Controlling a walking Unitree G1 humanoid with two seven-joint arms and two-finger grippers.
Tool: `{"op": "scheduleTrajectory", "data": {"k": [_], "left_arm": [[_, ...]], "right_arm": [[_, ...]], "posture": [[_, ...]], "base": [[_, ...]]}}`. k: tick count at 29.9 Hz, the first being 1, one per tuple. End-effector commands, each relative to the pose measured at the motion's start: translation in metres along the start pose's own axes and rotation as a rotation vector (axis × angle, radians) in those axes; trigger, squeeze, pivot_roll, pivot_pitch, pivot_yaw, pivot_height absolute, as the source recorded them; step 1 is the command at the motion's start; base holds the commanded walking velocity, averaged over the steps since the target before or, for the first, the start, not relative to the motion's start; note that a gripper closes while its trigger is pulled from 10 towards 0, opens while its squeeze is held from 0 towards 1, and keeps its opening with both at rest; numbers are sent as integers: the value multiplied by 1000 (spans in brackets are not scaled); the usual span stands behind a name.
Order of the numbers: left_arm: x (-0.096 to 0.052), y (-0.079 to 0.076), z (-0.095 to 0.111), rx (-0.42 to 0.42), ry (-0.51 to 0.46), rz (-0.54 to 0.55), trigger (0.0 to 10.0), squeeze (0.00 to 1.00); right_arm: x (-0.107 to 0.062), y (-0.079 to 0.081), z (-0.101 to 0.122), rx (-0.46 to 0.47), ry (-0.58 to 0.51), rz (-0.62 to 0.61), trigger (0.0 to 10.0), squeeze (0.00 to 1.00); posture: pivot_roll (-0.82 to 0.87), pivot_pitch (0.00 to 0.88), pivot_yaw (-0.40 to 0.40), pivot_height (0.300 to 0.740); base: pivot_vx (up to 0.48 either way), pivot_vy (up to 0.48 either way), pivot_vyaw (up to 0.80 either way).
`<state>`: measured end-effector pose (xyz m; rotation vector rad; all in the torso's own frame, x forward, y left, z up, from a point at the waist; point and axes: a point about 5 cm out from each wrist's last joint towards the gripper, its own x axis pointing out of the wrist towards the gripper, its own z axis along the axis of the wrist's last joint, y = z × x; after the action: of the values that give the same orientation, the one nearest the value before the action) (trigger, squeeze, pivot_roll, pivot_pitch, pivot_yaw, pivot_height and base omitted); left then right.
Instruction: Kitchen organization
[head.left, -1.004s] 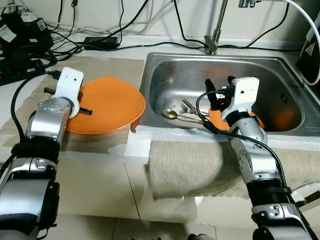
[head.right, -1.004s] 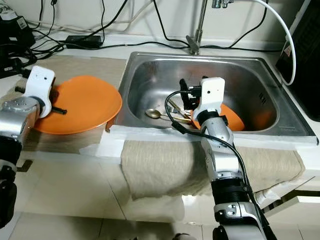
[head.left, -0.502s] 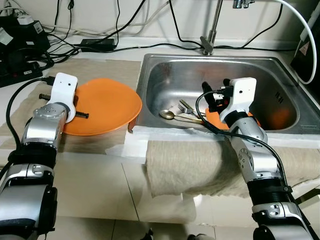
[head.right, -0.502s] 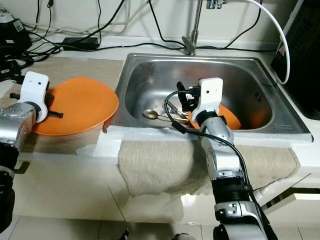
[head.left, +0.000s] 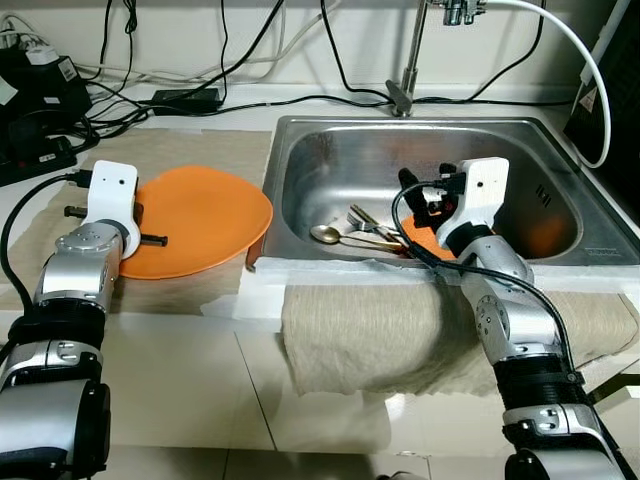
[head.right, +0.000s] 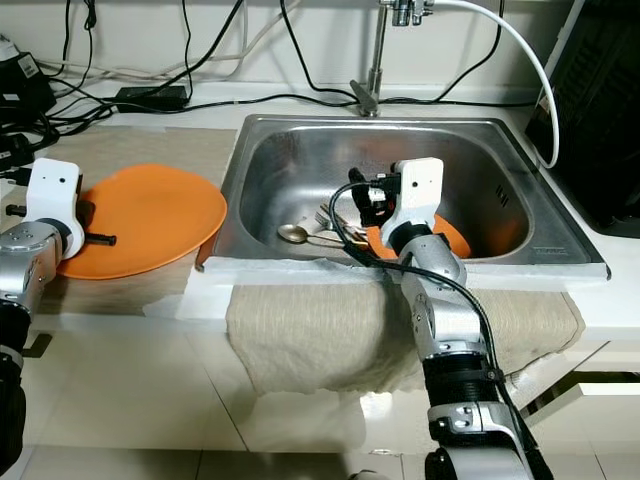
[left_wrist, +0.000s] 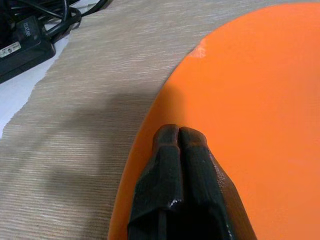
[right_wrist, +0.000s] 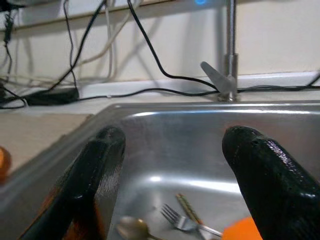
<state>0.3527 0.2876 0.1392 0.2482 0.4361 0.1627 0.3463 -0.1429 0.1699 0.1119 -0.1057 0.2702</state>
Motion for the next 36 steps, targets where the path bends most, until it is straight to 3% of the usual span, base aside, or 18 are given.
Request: {"op": "scheduleTrajectory", "data": {"k": [1,9,13,20,25,26,28,29,30,31,36], "left_arm": [[-3,-14,-74,-41,283,-42,10000,0],[-11,-27,-120,-105,392,-52,10000,0],[-12,-28,-122,-107,397,-56,10000,0],[-22,-41,-155,-153,500,-59,10000,0],[-25,-40,-163,-139,503,-51,10000,0],[-24,-41,-161,-137,478,-52,10000,0],[-13,-45,-130,-131,297,-63,10000,0],[-13,-45,-130,-131,297,-63,10000,0],[-6,-49,-96,-141,118,-80,10000,0],[-5,-51,-83,-140,46,-88,10000,0],[-6,-52,-34,-126,-185,-98,10000,0]], "right_arm": [[3,3,11,37,-30,17,10000,0],[3,3,10,60,-16,24,10000,0],[2,3,10,60,-15,24,10000,0],[4,7,13,136,1,52,10000,0],[3,8,13,134,9,59,10000,0],[3,8,12,132,12,60,10000,0],[2,9,10,107,20,67,10000,0],[2,9,10,107,20,67,10000,0],[1,9,8,42,16,67,10000,0],[1,8,8,-2,11,59,10000,0],[-4,1,6,-142,-50,-10,10000,0]], "posture": [[24,0,-1,740],[20,0,-3,740],[20,0,-3,740],[16,0,-3,740],[16,0,-4,740],[18,0,-5,740],[20,0,-6,740],[20,0,-6,740],[22,0,-8,740],[23,0,-7,740],[24,0,-7,740]], "base": [[0,0,0],[0,0,0],[0,0,0],[0,0,0],[0,0,0],[0,0,0],[0,0,0],[0,0,0],[0,0,0],[0,0,0],[0,0,0]]}}
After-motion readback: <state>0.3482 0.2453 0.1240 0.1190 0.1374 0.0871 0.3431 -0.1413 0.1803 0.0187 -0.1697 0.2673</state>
